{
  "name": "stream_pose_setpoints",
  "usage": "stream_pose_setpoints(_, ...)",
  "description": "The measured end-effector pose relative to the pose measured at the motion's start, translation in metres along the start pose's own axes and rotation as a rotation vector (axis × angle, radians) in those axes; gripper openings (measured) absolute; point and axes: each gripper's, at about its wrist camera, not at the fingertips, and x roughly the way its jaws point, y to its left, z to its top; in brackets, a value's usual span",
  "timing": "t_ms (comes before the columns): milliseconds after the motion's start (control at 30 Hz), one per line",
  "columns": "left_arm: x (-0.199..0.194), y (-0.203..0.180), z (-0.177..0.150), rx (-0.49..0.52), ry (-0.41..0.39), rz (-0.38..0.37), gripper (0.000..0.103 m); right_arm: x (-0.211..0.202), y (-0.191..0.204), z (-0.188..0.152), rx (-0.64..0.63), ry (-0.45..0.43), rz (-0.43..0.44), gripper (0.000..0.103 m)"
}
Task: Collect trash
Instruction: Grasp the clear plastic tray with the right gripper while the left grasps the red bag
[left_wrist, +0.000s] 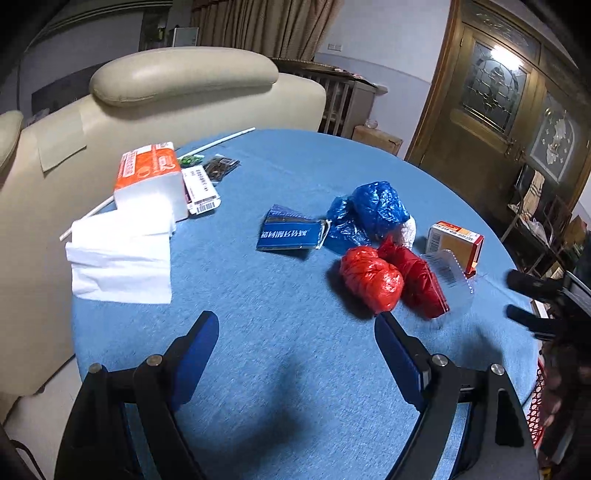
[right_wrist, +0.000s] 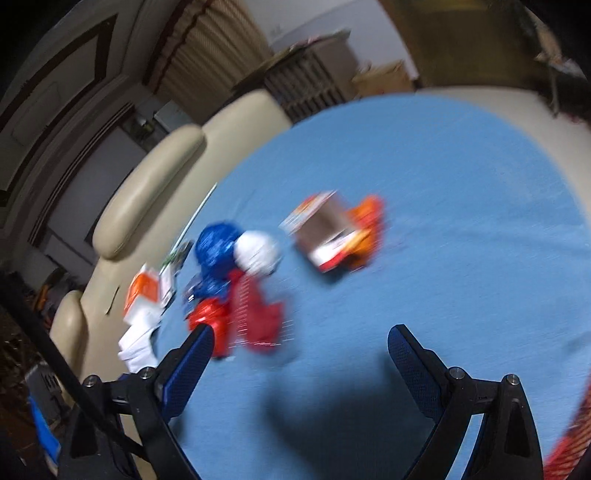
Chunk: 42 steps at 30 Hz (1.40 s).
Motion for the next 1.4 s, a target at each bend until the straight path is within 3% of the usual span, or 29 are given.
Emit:
stream_pose_setpoints(233, 0.001, 0.009, -0.001, -0.025, 0.001, -0.004, 0.087, 0.057, 0.023, 0.002, 0.037, 0.113, 0.037, 0.096)
stream_pose_setpoints(267, 0.002, 0.008, 0.0, -0.025, 0.002, -0.005, 0.087, 0.062, 0.022, 0.003, 0.046, 0.124, 0.038, 0.091)
stream_pose_setpoints(333, 0.004, 0.007, 0.002, -0.022, 0.007, -0.004, 0.087, 0.071, 0.019, 0.005, 0.061, 0.157, 0.032, 0.07)
stream_pose_setpoints(367, 0.006, 0.005, 0.003, -0.019, 0.009, -0.004, 0.087, 0.075, 0.017, 0.006, 0.065, 0.171, 0.03, 0.053)
stream_pose_setpoints(433, 0.009, 0.001, 0.006, -0.01, 0.012, -0.004, 0.087, 0.076, 0.019, 0.004, 0.058, 0.177, 0.054, 0.049)
stream_pose_setpoints(767, 0.052, -0.054, 0.031, 0.03, 0.077, -0.051, 0.087, 0.022, 0.009, 0.001, -0.016, 0.048, 0.012, 0.049)
stream_pose_setpoints(933, 0.087, -0.079, 0.036, 0.053, 0.135, 0.007, 0.087, 0.0, -0.006, -0.005, -0.012, 0.016, 0.007, 0.049)
stream_pose_setpoints(1100, 0.113, -0.078, 0.036, 0.049, 0.183, 0.057, 0.086, -0.01, -0.014, -0.012, -0.013, 0.009, 0.01, 0.049)
stream_pose_setpoints(1167, 0.115, -0.076, 0.035, 0.07, 0.191, 0.036, 0.059, -0.012, -0.017, -0.015, -0.012, 0.012, 0.011, 0.049)
stream_pose_setpoints(1400, 0.087, -0.064, 0.029, 0.091, 0.143, 0.013, 0.055, -0.013, -0.008, -0.022, -0.037, 0.011, -0.001, 0.049)
